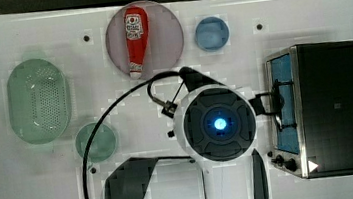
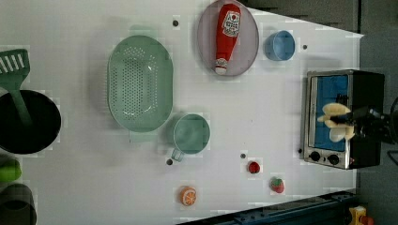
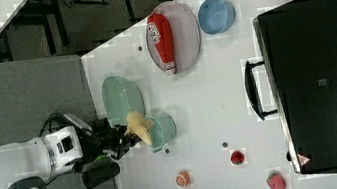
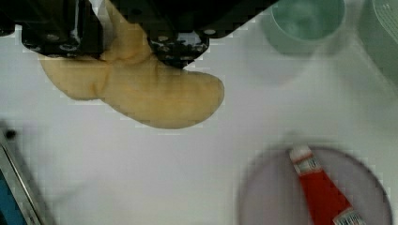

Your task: Pick Banana and place it in mug.

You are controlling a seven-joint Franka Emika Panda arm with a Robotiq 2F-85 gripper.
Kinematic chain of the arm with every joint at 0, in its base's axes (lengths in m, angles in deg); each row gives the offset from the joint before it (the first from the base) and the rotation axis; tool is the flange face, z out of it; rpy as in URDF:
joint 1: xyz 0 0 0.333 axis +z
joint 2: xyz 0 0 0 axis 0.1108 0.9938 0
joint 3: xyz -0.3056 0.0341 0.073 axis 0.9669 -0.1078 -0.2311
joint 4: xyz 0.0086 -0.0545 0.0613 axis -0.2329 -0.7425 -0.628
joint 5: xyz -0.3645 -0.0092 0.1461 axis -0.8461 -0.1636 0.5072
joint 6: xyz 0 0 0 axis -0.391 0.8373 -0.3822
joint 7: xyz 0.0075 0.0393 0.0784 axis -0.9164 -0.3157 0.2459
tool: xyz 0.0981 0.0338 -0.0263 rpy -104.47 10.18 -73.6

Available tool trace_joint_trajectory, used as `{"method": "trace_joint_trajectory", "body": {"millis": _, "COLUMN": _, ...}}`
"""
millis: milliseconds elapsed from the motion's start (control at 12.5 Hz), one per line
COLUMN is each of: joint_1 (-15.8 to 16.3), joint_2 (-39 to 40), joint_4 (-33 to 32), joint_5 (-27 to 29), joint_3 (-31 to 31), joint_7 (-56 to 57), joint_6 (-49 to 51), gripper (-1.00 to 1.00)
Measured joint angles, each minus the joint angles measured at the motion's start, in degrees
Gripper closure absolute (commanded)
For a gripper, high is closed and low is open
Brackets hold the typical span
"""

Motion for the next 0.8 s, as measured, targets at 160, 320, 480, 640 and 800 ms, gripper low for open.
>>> {"method": "trace_joint_trajectory", "body": {"millis": 160, "joint_1": -0.06, "joint_2": -0.14, "joint_4": 0.22, "joint_5": 0.01, "joint_3": -1.53, "joint_7": -2.26, "joint_6": 3.09, "gripper": 0.26}}
{"method": "trace_joint_trajectory", "body": {"millis": 320, "joint_1": -0.26, "joint_2": -0.25, "joint_4": 0.00, "joint_5": -0.25, "joint_3": -5.36, "joint_7": -5.58, "joint_6": 2.91, "gripper": 0.26}}
{"method": "trace_joint_trajectory", "body": {"millis": 480, "joint_1": -0.16, "joint_2": 0.14, "joint_4": -0.34, "joint_5": 0.90, "joint_3": -10.92, "joint_7": -11.45, "joint_6": 2.52, "gripper": 0.26}}
{"method": "trace_joint_trajectory", "body": {"millis": 640, "joint_1": 0.50, "joint_2": 1.57, "joint_4": -0.56, "joint_5": 2.41, "joint_3": -17.61, "joint_7": -17.30, "joint_6": 1.19, "gripper": 0.26}}
{"method": "trace_joint_trajectory", "body": {"millis": 800, "joint_1": 2.58, "joint_2": 3.87, "joint_4": -0.67, "joint_5": 5.89, "joint_3": -22.97, "joint_7": -22.81, "joint_6": -1.40, "gripper": 0.26}}
